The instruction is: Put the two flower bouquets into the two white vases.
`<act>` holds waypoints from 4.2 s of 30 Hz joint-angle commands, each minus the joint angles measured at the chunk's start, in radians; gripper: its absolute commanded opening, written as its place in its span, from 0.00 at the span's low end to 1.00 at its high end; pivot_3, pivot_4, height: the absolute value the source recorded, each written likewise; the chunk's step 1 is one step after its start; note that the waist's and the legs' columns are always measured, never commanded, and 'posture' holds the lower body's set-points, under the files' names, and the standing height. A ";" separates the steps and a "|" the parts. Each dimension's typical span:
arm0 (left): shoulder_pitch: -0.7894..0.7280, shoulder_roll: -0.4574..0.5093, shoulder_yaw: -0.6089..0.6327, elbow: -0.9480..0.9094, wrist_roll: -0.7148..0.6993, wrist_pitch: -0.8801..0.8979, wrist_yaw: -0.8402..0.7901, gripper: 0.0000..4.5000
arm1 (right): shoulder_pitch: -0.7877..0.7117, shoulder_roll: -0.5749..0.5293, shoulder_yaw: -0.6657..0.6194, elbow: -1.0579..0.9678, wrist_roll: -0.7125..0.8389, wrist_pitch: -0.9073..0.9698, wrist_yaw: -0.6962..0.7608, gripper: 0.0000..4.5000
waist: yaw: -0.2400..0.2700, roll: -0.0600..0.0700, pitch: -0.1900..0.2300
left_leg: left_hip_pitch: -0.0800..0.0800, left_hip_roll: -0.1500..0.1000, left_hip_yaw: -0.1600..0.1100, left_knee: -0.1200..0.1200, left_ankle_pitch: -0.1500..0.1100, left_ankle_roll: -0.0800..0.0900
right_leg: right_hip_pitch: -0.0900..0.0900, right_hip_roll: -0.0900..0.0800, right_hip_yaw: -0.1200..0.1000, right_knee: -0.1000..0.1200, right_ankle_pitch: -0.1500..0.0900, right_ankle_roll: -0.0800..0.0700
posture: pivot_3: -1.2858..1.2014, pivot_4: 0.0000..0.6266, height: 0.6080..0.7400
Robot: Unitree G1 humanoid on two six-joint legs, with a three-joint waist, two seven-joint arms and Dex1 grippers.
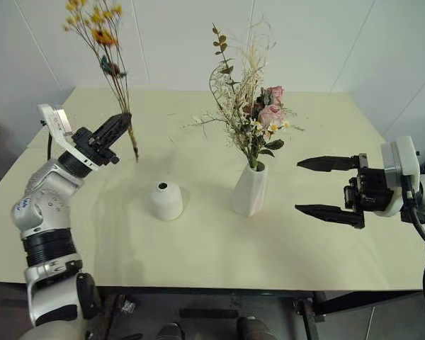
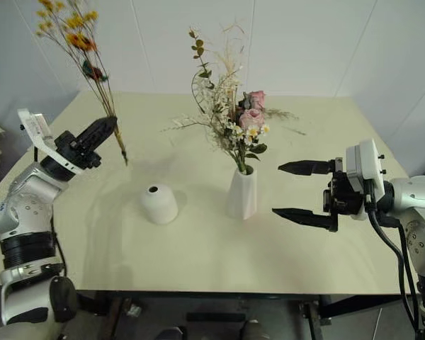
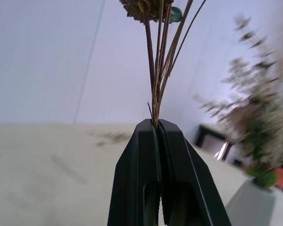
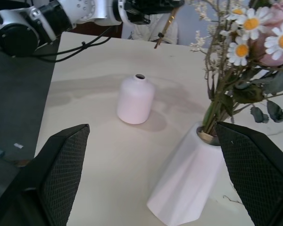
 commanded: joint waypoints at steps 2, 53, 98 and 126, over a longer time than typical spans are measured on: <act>0.004 -0.040 0.024 -0.094 -0.146 0.048 0.030 0.01 | 0.001 0.018 -0.043 -0.020 0.034 0.011 -0.043 1.00 | 0.000 0.000 0.000 | 0.000 0.000 0.000 0.000 0.000 0.000 | 0.000 0.000 0.000 0.000 0.000 0.000 | 0.52 0.24 1.00; 0.232 -0.131 -0.187 0.024 0.013 -0.345 -0.084 0.01 | 0.064 0.111 -0.044 -0.127 0.084 0.053 -0.244 1.00 | 0.002 0.000 0.000 | 0.002 0.000 0.000 -0.001 -0.002 0.004 | 0.007 0.000 0.000 -0.013 -0.002 -0.004 | 0.52 0.24 1.00; 0.272 0.059 -0.256 0.074 0.078 -0.340 -0.308 1.00 | 0.103 0.164 -0.027 -0.112 0.058 0.013 -0.260 1.00 | 0.002 0.000 0.000 | 0.001 0.000 0.001 -0.003 -0.005 0.005 | 0.008 0.000 0.000 -0.019 -0.005 -0.009 | 0.52 0.24 1.00; 0.115 0.140 -0.293 0.072 0.045 -0.075 -0.503 1.00 | 0.108 0.169 -0.025 -0.113 0.052 0.009 -0.281 1.00 | 0.000 0.001 0.001 | 0.000 0.001 0.001 -0.004 -0.008 0.007 | 0.006 0.000 -0.001 -0.016 -0.004 0.000 | 0.52 0.24 1.00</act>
